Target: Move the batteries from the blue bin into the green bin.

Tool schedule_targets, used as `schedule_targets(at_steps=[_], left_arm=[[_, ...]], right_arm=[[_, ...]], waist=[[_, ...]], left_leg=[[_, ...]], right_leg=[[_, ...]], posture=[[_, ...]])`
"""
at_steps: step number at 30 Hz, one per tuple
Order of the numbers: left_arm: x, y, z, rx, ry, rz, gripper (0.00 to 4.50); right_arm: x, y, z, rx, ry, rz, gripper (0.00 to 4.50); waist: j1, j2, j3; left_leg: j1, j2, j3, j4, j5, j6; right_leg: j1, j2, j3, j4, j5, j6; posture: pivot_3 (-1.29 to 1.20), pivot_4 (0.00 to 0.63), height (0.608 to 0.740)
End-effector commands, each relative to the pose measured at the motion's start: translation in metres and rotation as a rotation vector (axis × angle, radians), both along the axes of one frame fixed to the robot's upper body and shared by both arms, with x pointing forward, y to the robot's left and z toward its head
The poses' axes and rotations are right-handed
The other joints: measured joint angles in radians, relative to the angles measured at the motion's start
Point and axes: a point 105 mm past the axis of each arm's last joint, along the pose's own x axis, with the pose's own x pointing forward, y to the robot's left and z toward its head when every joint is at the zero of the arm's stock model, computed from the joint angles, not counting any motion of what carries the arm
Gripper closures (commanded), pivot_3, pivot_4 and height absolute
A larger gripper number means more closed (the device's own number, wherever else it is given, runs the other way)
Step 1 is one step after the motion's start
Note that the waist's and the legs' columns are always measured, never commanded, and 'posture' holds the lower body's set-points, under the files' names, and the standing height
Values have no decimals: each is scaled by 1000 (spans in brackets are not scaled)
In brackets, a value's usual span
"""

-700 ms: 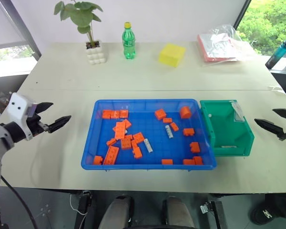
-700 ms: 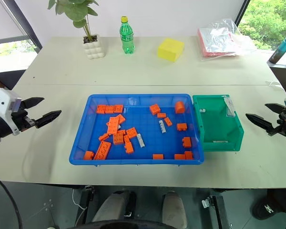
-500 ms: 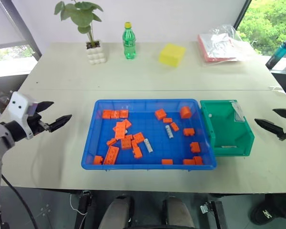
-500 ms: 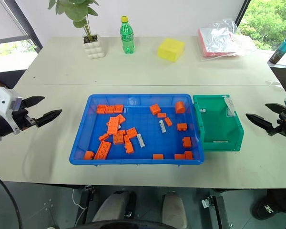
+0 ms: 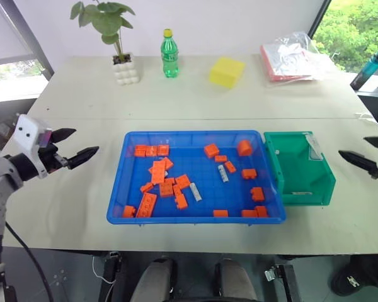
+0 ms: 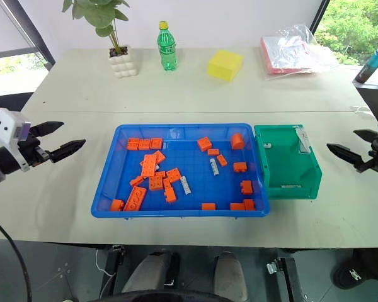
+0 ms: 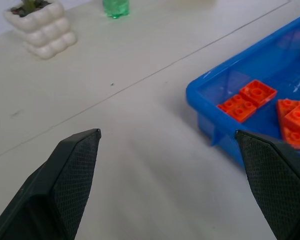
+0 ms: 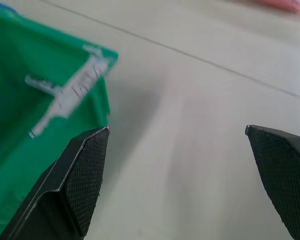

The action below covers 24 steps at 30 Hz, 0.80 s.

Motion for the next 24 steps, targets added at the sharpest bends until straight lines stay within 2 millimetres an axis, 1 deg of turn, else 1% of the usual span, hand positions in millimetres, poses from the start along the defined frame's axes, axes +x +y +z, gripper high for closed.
schedule_targets(at_steps=[1,3,6,8,9,11,15,16,17,20,21,24], left_arm=[[-9,-28,29,18,-18,-171,0],[-18,-44,35,32,6,-277,0],[-25,-57,39,64,29,-375,0],[-30,-66,42,77,45,-437,0],[-33,-70,42,89,55,-474,0],[-40,-76,39,117,80,-538,0],[-46,-79,30,154,122,-598,0],[-46,-78,28,156,128,-600,0],[-45,-77,27,156,133,-592,0],[-45,-75,26,155,133,-579,0],[-48,-75,27,154,132,-582,0],[-53,-77,28,157,131,-588,0]], right_arm=[[2,48,41,-28,-70,185,13],[-1,85,50,-26,-63,329,13],[-8,131,54,-13,-38,491,13],[-12,163,51,-3,-11,606,13],[-13,179,46,-9,12,659,13],[-14,204,35,-40,31,751,13],[-1,249,19,-12,38,876,13],[6,265,11,-19,40,908,13],[11,276,5,-29,41,929,13],[23,304,-5,-38,47,979,13],[28,318,-10,-38,52,1003,13],[35,347,-20,-62,59,1060,13]], waist=[[0,0,0],[0,0,0],[0,1,0],[1,1,1],[1,1,1],[0,1,1],[-1,1,1],[-3,1,1],[-5,1,1],[-12,0,1],[-14,0,1],[-27,0,1]], left_leg=[[0,0,0,0,0,0],[-1,0,0,0,0,0],[-1,0,0,0,0,0],[-1,0,-1,0,0,0],[-1,0,-1,0,0,0],[-1,0,-1,0,0,0],[-1,0,-1,0,0,0],[-1,0,-1,0,0,0],[-1,0,-1,0,0,0],[-2,0,-2,0,0,0],[-2,0,-2,0,0,0],[-2,0,-4,0,0,0]], right_leg=[[0,0,0,0,0,0],[0,0,0,0,0,0],[0,0,0,0,0,0],[0,0,0,0,0,0],[0,0,0,0,0,0],[0,0,0,0,0,0],[-1,0,0,0,0,0],[-1,0,0,0,0,0],[-1,1,0,0,0,0],[-2,1,0,1,0,0],[-2,1,0,2,0,0],[-2,1,-1,2,0,0]], posture=[[0,150,728],[0,150,728],[0,150,728],[0,150,728],[0,150,728],[0,150,728],[0,150,728],[0,150,728],[0,150,728],[0,150,728],[0,150,728],[0,150,728]])
